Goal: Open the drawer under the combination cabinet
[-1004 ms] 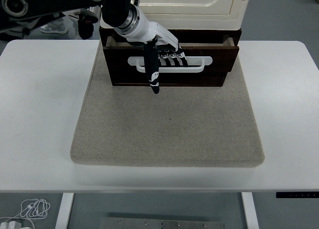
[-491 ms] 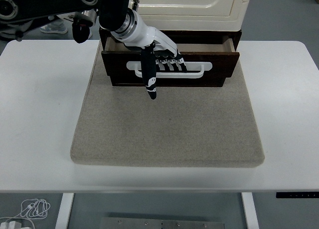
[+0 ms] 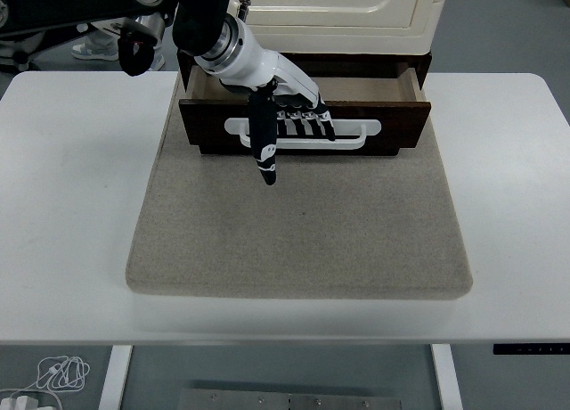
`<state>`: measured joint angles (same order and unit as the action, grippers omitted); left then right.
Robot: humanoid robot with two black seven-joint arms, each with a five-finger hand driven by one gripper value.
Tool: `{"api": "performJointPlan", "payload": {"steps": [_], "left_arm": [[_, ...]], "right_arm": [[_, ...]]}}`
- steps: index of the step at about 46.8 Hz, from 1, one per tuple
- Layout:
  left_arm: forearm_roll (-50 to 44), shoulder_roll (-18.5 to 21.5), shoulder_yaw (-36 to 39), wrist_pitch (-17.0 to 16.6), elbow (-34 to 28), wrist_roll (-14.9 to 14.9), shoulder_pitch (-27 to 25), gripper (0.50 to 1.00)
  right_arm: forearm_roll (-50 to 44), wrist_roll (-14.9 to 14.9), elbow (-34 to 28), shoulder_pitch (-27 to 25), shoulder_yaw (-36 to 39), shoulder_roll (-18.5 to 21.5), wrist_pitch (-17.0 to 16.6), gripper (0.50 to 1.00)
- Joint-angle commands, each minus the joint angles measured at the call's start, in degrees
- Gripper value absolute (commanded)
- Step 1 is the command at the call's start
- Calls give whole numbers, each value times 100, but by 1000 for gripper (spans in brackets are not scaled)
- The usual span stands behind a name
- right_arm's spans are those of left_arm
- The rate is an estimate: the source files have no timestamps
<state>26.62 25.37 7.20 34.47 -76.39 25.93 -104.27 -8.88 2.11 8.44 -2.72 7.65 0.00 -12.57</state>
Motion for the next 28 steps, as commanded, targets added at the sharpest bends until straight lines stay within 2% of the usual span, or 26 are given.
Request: {"api": "performJointPlan", "payload": {"steps": [1,28], "left_arm": [[1,20,0,7,-51,0,-6,1000],[-70,258,-8,53,-306,0,-94,1000]], "right_arm": [[0,0,0,0,0,0,0,926],[0,0,0,0,0,0,0,926]]}}
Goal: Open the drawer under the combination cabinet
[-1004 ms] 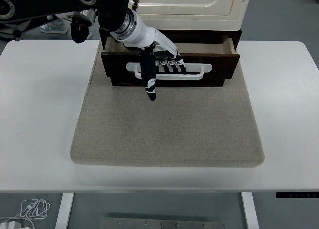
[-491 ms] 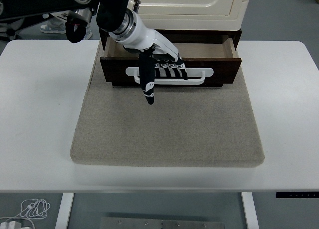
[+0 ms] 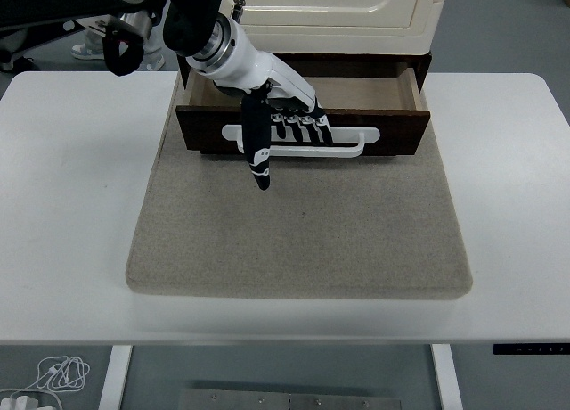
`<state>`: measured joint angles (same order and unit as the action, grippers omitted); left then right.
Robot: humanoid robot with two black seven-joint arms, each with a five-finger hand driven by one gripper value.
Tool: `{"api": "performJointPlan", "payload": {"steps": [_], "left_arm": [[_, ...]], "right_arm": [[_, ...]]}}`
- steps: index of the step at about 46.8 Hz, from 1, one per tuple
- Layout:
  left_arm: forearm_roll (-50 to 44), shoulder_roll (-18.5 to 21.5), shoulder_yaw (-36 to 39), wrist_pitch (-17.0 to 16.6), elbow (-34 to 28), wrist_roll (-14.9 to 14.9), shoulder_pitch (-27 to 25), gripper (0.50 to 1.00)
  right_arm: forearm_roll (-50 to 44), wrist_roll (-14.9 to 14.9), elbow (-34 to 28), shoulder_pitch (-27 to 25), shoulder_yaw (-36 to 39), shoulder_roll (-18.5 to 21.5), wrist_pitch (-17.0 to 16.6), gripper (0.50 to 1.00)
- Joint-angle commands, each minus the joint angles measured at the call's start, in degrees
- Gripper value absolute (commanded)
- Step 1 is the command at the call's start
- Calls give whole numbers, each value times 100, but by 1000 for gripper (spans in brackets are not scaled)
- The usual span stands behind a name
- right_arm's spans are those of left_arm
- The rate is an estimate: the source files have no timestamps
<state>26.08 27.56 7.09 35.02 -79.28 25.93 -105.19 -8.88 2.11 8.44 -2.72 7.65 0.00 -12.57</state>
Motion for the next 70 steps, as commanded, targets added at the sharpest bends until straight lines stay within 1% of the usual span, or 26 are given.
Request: {"api": "performJointPlan", "payload": {"steps": [1,70], "left_arm": [[-24,48,3,-2,-34,0,-1,1000],[-77,101,-68,-2,-96,-9,122,1000]], "right_arm": [[0,0,0,0,0,0,0,926],[0,0,0,0,0,0,0,926]]}}
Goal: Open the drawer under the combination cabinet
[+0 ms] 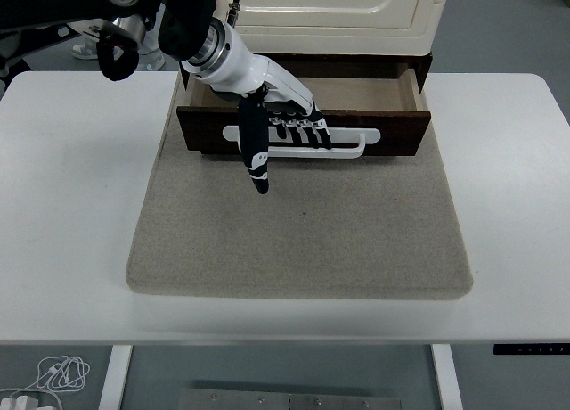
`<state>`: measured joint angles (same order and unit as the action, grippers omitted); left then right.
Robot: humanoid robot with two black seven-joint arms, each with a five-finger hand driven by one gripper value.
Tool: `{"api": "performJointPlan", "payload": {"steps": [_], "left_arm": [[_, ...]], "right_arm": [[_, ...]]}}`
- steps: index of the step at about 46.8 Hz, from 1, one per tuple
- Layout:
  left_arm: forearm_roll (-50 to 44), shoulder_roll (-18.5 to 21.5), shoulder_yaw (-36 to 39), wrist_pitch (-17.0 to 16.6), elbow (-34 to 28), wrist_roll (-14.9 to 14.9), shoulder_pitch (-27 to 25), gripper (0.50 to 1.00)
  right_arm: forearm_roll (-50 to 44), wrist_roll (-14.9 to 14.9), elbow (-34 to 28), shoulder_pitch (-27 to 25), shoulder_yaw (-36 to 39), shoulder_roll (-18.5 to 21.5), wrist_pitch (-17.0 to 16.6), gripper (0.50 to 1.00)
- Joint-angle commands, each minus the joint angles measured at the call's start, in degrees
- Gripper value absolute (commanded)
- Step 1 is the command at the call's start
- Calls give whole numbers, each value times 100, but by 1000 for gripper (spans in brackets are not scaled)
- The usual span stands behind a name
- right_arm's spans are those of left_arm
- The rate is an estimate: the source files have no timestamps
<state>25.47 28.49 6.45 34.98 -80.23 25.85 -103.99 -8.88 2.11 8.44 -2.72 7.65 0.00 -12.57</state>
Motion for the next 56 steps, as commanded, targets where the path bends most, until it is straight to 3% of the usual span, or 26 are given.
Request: {"api": "performJointPlan", "payload": {"steps": [1,36,56], "left_arm": [[-33,7,-4,2,-2,-1,1,1000],[-472,87,-179,2,-63,-1,-52,1000],[-438,34,-461,2,605,-27,-8,1000]], "right_arm": [[0,0,0,0,0,0,0,926],[0,0,0,0,0,0,0,926],[0,0,0,0,0,0,0,926]]}}
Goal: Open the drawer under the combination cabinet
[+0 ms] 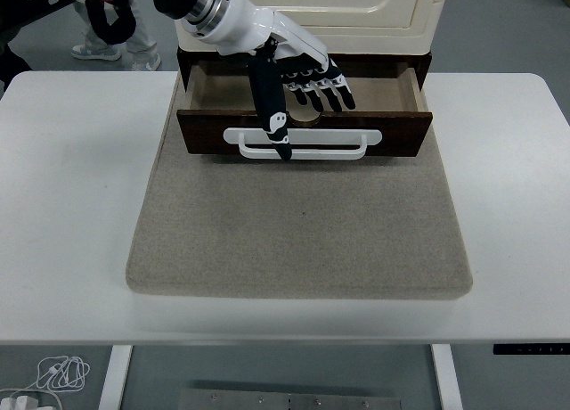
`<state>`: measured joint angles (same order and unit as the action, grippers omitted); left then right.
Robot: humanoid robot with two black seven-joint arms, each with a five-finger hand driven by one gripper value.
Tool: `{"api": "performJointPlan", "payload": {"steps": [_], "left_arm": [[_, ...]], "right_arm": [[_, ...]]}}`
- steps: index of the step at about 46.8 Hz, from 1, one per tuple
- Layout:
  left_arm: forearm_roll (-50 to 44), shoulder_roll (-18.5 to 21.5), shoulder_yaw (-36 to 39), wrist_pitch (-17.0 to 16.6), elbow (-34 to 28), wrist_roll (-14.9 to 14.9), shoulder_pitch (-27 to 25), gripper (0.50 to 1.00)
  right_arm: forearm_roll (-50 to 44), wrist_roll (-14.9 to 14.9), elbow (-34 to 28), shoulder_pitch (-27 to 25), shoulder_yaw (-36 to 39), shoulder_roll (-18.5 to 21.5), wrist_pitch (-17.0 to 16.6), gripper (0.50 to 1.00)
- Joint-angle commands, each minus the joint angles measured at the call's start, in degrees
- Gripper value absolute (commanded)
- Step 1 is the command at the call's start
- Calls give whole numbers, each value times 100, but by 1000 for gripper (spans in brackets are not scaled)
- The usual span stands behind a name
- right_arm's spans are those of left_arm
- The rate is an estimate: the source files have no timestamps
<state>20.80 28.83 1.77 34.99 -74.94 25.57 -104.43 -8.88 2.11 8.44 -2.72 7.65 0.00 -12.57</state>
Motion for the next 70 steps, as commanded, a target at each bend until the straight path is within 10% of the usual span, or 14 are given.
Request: {"api": "performJointPlan", "payload": {"steps": [1,57,70], "left_arm": [[47,0,16,1,93,0,45,1000],[-23,166,-133,1,14,9,221,1000],[-15,351,-1362,1,198,-79,203,1000]], "right_arm": [[0,0,0,-1,0,0,0,926],[0,0,0,-1,0,0,0,926],[0,0,0,-1,0,0,0,926]]}}
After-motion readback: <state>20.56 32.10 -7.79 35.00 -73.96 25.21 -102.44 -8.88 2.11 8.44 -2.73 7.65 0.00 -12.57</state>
